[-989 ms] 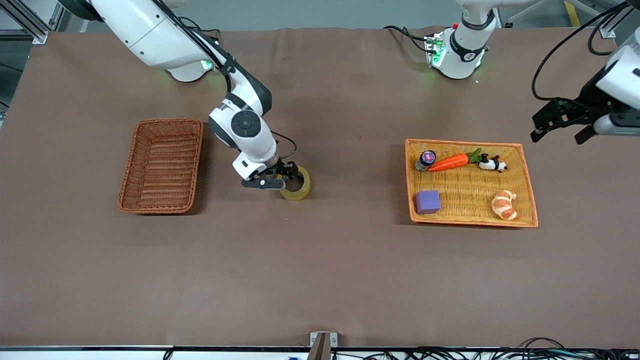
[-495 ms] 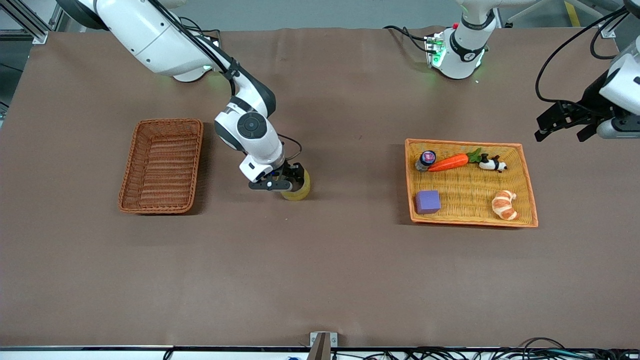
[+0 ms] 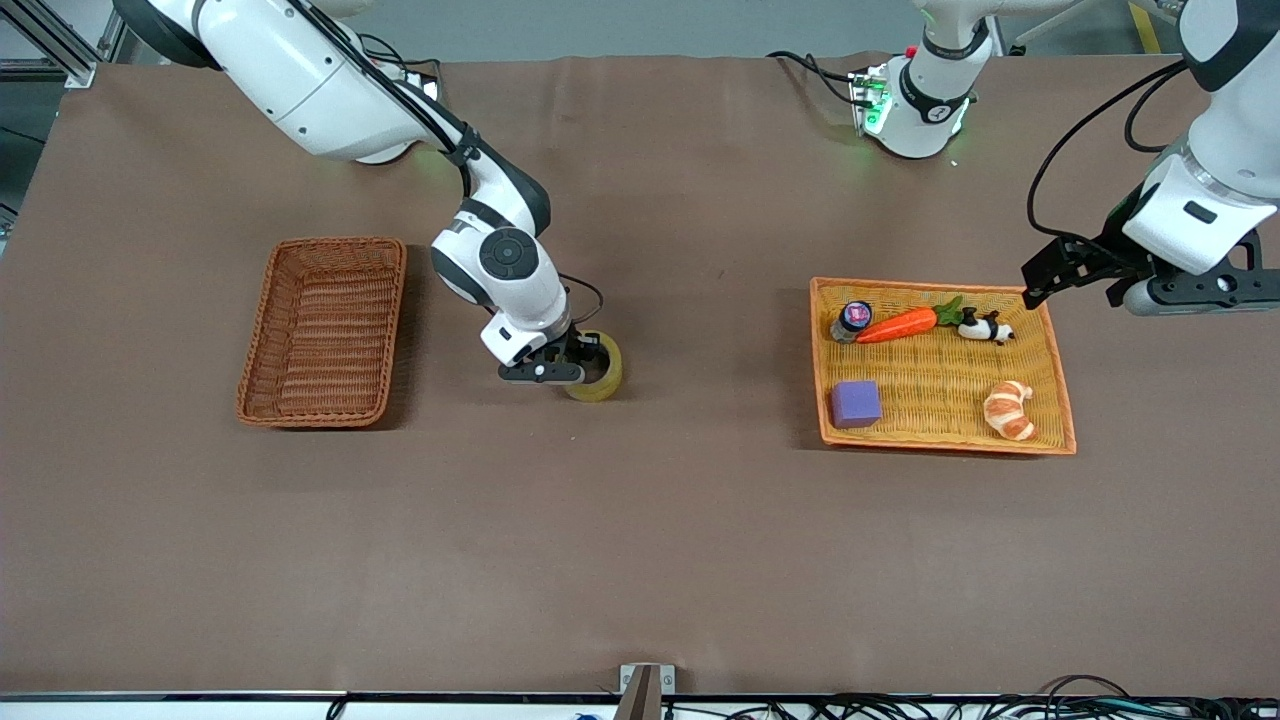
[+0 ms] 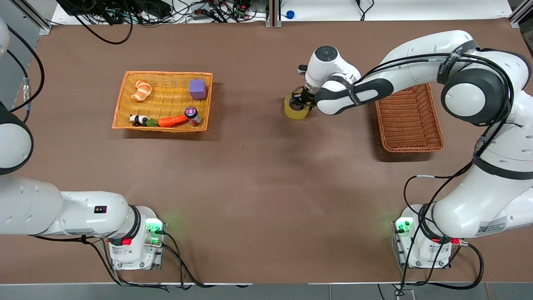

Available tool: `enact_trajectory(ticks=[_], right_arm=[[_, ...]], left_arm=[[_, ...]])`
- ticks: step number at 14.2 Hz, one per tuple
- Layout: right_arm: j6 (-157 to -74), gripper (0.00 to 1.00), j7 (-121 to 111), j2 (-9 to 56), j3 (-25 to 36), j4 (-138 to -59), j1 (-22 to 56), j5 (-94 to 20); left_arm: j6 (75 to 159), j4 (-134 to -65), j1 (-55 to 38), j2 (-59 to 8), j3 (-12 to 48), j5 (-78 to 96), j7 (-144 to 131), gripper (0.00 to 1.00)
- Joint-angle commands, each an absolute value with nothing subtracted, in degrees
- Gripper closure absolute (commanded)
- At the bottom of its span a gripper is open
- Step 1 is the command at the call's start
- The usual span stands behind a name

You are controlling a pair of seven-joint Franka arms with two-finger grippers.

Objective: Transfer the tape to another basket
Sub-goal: 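Grasp the tape roll with the right gripper and carry it over the basket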

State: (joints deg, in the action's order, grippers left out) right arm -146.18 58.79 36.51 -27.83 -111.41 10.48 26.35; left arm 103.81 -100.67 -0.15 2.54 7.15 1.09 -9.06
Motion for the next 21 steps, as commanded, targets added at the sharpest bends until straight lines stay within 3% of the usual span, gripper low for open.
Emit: enact_trajectory(ticks=[1,4,10,15,21], right_arm=[[-145.2,1.0,61.7,36.48,-28.56,-109.52,9.84,27.86],[-136.09,1.0,61.7,32.71,-31.98,-107.06,6.87,25.41],[-121.32,1.0,48.4,17.43,-30.42,-106.43,1.51,15.85],[-113.74,1.0,20.87,6.08,-14.88,-109.58,1.58,6.15],[-115.48,1.0,-2.52,-0.43,1.38,-121.18,1.67,5.98]], left_arm=[[103.54,-98.97,0.35,2.02,7.12,0.26,-9.67,0.0],[103.62,-98.96,0.35,1.85,6.77,0.61,-9.93,0.0],[103.1,-98.7,0.0,2.55,6.42,0.0,-9.23,0.0],[98.44,-98.17,0.0,2.9,6.5,-0.09,-8.79,0.0],[98.44,-98.0,0.53,3.25,6.33,-0.09,-8.7,0.0]])
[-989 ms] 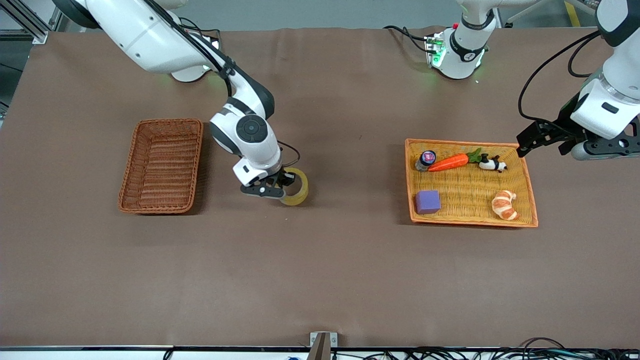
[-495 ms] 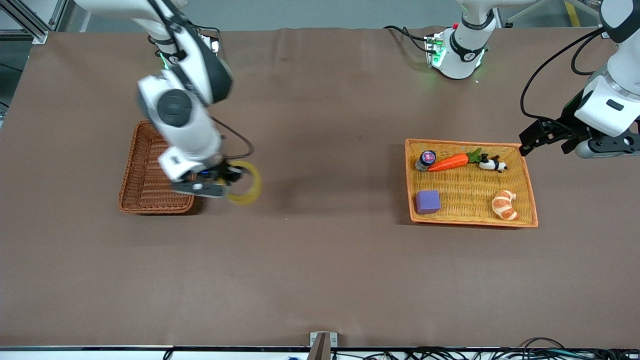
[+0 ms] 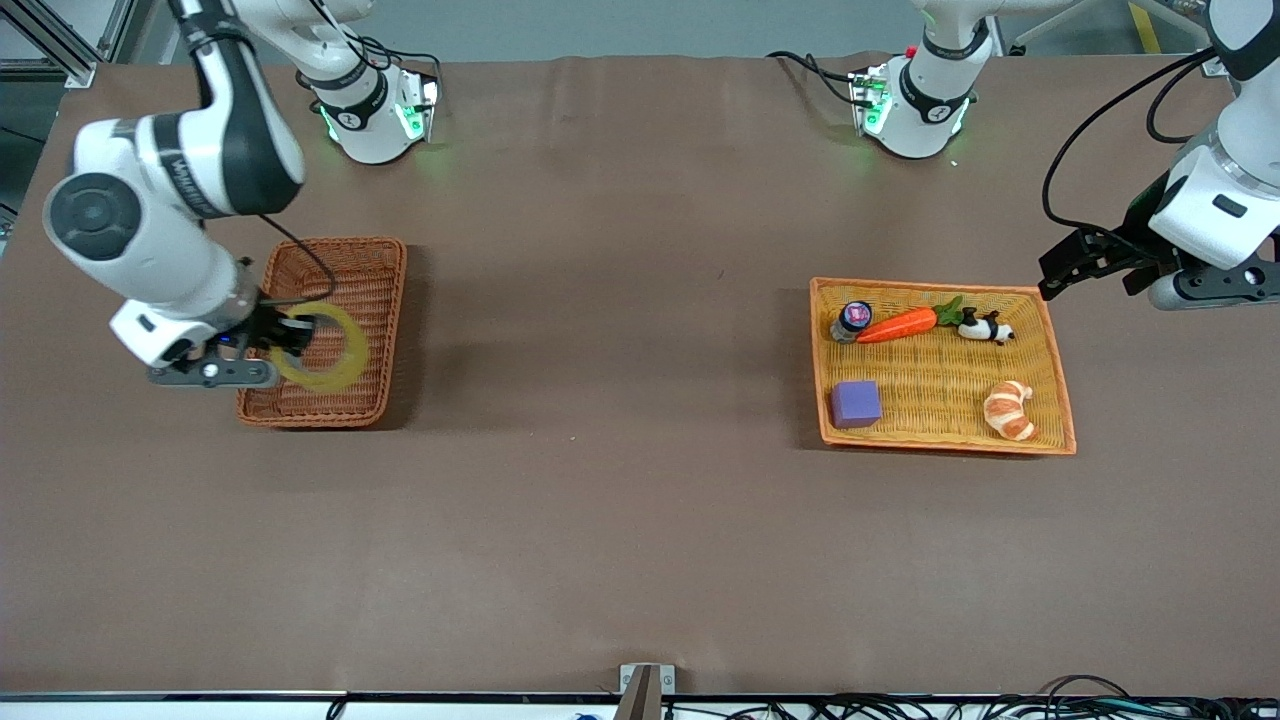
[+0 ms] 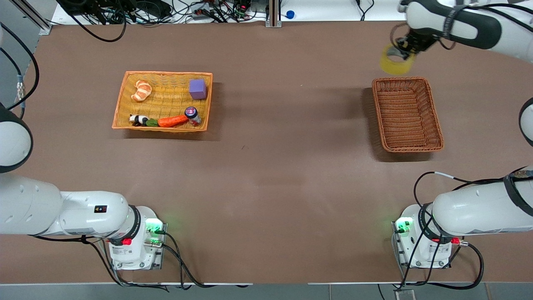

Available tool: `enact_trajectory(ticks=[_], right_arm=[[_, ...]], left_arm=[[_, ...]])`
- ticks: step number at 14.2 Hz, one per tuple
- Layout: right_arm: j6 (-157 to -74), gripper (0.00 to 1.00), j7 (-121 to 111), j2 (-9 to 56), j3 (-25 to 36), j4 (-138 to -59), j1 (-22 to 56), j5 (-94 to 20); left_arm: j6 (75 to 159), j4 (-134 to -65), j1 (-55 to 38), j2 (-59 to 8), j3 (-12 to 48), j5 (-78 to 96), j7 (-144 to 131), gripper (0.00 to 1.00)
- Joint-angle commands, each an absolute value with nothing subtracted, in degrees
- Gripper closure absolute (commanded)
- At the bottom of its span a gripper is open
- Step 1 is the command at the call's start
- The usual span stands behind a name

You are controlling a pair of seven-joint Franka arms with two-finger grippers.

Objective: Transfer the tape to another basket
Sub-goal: 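Lower the tape into the brown basket and open the right gripper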

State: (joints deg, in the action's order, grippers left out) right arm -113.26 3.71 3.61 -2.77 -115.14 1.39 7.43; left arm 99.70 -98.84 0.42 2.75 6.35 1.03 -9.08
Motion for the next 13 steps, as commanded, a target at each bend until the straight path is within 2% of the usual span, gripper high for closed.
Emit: enact_trajectory(ticks=[1,4,9,13], right_arm=[[-116.27,1.0,-5.42,-0.44,3.49,-122.33,1.58,5.98],[-123.36,1.0,-8.35,-0.44,6.76,-129.43,1.58,5.89],[-137.44,0.98,-8.35,0.53,6.86,-140.43,1.84,5.89],[-143.96,0.94,-8.79,5.09,6.86,-142.21,2.11,5.89]], left_arm=[[98.44,-97.74,0.61,3.16,6.33,-0.35,-8.61,0.0],[98.35,-97.56,0.53,3.08,6.42,-0.62,-8.7,0.0],[98.26,-96.94,0.62,2.64,6.33,-0.62,-8.7,0.0],[98.26,-96.51,0.35,2.03,6.5,-2.29,-8.7,0.0]])
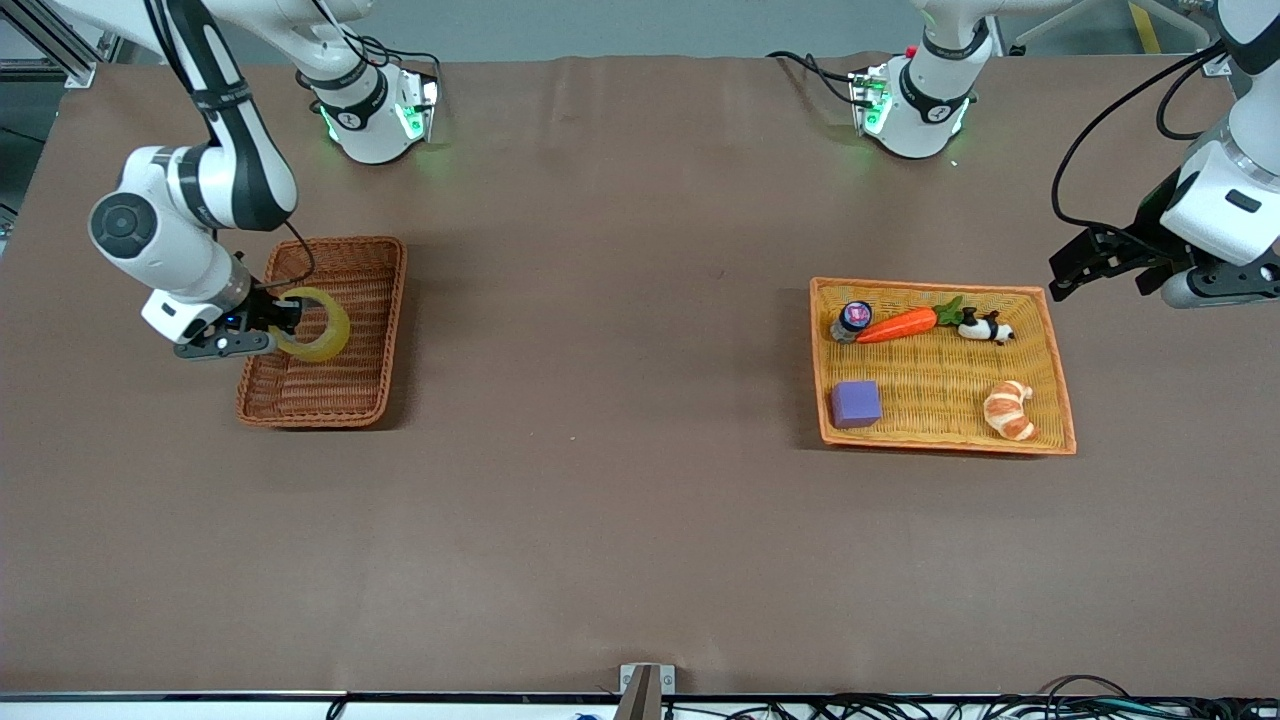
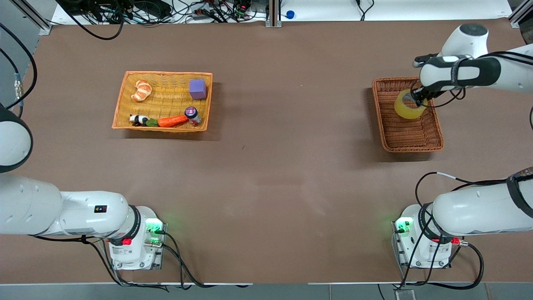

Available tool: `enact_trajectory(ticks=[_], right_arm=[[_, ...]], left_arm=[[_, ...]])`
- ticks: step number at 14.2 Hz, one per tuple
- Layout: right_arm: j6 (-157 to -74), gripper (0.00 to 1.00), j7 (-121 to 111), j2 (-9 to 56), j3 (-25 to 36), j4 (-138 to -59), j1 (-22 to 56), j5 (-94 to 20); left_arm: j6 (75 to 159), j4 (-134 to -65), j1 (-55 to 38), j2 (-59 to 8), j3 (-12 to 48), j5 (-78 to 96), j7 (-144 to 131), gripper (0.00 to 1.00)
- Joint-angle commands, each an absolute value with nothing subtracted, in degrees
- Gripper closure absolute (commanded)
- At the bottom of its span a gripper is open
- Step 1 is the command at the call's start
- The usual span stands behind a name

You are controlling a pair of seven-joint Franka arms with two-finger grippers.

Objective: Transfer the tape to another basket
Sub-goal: 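Lower the tape into the brown basket and open the right gripper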

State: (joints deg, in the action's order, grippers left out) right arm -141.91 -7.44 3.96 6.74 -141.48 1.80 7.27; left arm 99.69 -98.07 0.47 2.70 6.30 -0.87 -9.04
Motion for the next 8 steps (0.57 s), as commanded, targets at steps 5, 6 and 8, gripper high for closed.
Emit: enact_trajectory(ticks=[5,6,8], right_arm=[[-147.3,0.54,-8.7,9.05,6.68,-141.68,2.2,5.89],[-147.3,0.2,-8.44,9.05,6.59,-140.81,2.28,5.89],[-146.52,0.0,-8.52,8.0,6.59,-137.65,2.2,5.89]], left_arm=[[98.26,-96.5,0.0,1.67,6.68,-2.29,-8.7,0.0],[98.26,-96.33,0.0,1.5,6.77,-2.29,-8.7,0.0],[98.35,-95.63,0.0,0.71,6.77,-2.29,-8.7,0.0]])
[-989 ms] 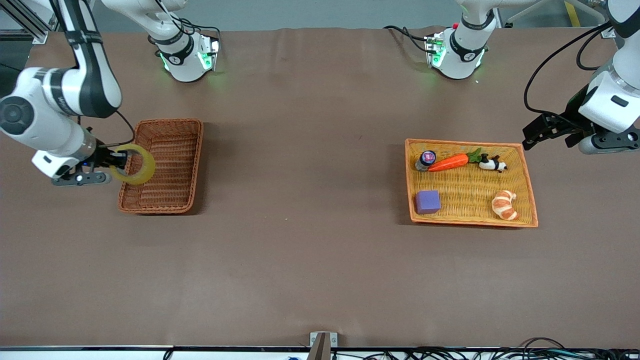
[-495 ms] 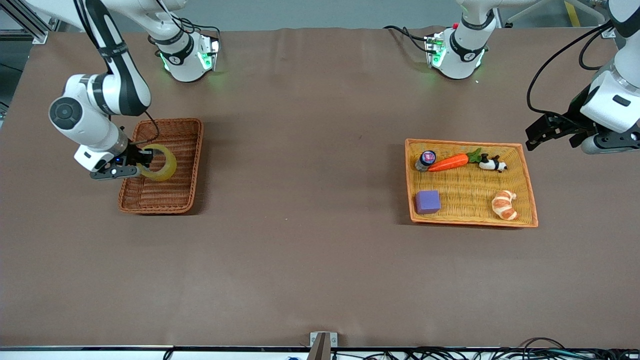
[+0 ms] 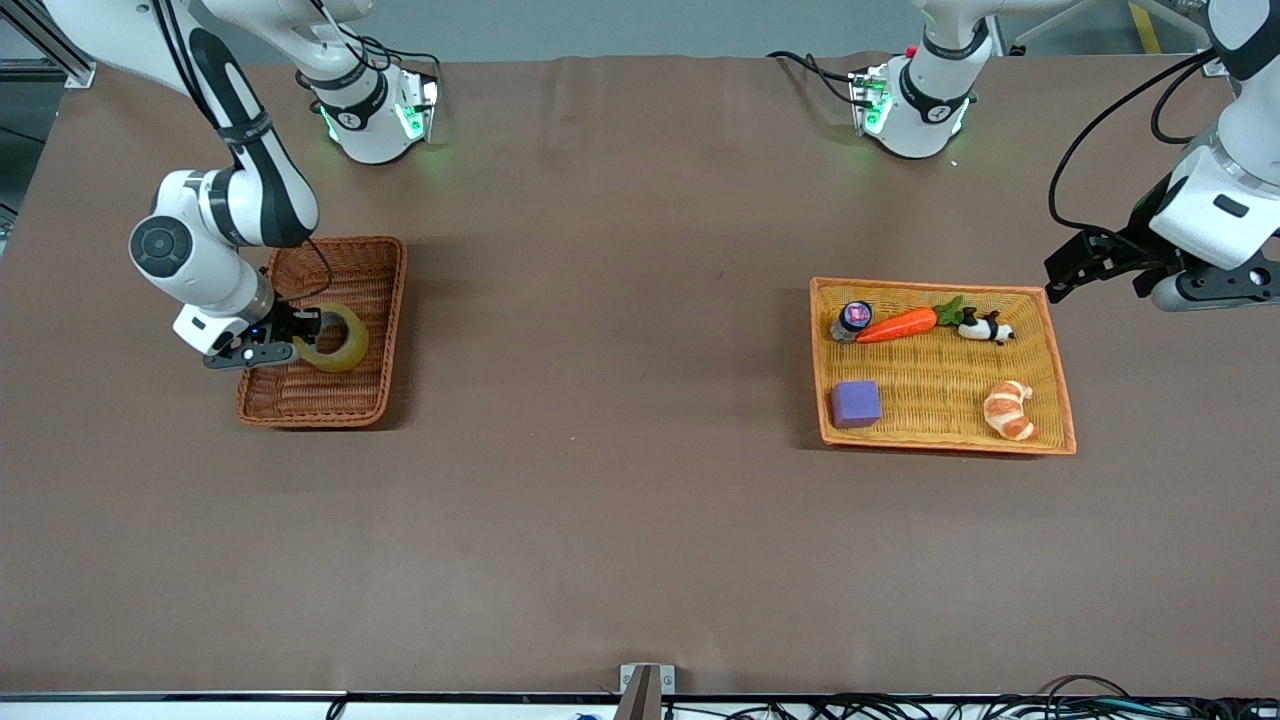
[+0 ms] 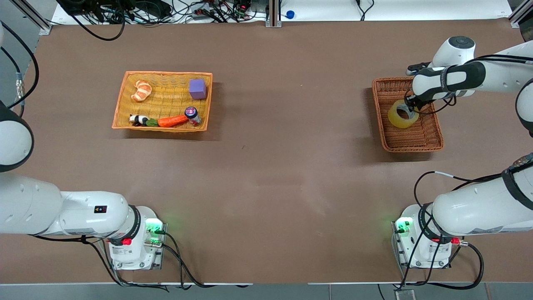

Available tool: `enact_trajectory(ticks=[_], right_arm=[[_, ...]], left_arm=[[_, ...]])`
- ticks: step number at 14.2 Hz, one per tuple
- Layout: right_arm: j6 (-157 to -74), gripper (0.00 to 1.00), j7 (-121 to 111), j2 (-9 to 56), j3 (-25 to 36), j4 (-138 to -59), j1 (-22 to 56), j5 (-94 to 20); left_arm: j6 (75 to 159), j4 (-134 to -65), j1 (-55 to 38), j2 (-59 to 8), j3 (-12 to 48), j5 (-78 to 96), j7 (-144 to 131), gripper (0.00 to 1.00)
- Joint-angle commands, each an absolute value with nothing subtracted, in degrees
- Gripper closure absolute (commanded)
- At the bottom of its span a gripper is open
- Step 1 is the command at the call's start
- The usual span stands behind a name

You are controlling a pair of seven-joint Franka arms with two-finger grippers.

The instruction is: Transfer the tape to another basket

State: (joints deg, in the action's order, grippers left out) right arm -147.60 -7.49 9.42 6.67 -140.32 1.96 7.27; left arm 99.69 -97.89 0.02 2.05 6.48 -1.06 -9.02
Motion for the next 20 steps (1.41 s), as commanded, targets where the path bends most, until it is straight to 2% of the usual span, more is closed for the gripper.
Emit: enact_trajectory(ticks=[1,4,6,13,16,20], right_arm=[[-145.9,0.0,-8.44,7.13,6.68,-135.72,2.2,5.89],[-139.52,0.0,-8.17,5.8,6.5,-127.65,2.11,5.89],[-129.25,0.0,-8.44,5.8,6.59,-118.43,1.85,5.89],[-102.61,0.0,-7.91,5.45,6.68,-93.9,1.76,4.22],[-93.11,0.0,-7.65,2.73,6.77,-87.73,0.27,1.15],[-89.12,0.0,-5.73,-2.72,6.94,-88.77,-0.09,0.97]], left_arm=[[98.35,-95.28,0.0,0.36,6.77,-2.29,-8.79,0.0],[98.35,-95.1,-0.18,0.0,6.77,-2.29,-8.7,0.0],[98.26,-95.01,0.09,0.0,6.77,-2.2,-8.7,0.0],[98.26,-95.36,0.61,0.79,6.86,-1.15,-8.53,0.0],[98.61,-96.94,0.62,1.93,6.86,-0.35,-8.44,0.0],[98.96,-98.26,0.7,3.16,6.5,1.58,-5.36,0.0]])
